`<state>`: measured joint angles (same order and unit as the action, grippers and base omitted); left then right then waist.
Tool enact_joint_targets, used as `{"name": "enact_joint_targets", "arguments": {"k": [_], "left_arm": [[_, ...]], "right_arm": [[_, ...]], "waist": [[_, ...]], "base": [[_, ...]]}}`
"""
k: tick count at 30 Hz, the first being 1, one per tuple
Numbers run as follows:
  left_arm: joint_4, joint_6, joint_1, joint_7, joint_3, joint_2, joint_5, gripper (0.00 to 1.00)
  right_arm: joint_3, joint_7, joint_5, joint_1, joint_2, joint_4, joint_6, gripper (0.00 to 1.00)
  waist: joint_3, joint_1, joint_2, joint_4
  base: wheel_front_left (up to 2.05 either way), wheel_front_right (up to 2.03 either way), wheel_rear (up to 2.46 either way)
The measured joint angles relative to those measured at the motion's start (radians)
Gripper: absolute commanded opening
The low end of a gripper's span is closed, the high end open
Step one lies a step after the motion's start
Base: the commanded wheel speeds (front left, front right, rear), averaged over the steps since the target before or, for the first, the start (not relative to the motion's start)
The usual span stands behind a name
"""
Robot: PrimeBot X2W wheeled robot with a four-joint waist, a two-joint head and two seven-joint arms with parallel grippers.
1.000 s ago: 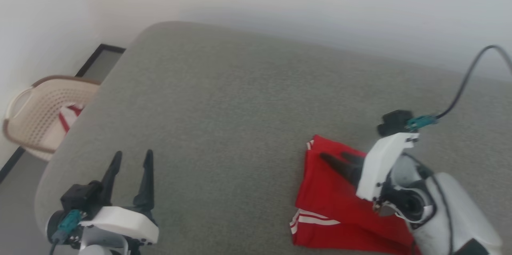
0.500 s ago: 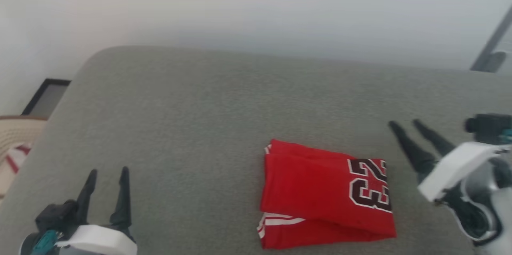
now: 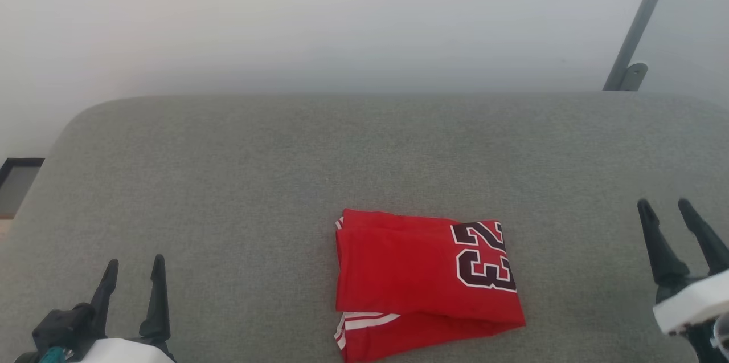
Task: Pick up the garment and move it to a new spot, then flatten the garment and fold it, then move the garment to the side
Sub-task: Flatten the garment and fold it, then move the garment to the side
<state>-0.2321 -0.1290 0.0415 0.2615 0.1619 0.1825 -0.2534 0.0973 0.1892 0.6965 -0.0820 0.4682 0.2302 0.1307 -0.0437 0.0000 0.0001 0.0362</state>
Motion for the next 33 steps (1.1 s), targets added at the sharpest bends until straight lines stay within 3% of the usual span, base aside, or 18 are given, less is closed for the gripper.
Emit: {"name": "enact_joint_targets", "arguments": {"k": [6,24,33], "left_arm": [[0.005,0.000,0.006,0.000,0.002,0.007,0.003,1.00],[0.008,0.000,0.018,0.000,-0.003,0.016,0.002,1.00],[0.012,0.000,0.014,0.000,-0.031,0.010,0.002,1.00]], "right_arm": [[-0.033,0.040,-0.067,0.044,-0.027,0.026,0.000,1.00],[-0.055,0.066,-0.082,0.076,-0.068,0.049,0.000,1.00],[-0.038,0.044,-0.060,0.082,-0.078,0.056,0.000,1.00]], "waist": [[-0.007,0.0000,0.0000,-0.011],[-0.008,0.0000,0.0000,-0.003],[-0.002,0.0000,0.0000,0.035]], "base": [[0.00,0.00,0.00],[0.00,0.00,0.00],[0.00,0.00,0.00]]}}
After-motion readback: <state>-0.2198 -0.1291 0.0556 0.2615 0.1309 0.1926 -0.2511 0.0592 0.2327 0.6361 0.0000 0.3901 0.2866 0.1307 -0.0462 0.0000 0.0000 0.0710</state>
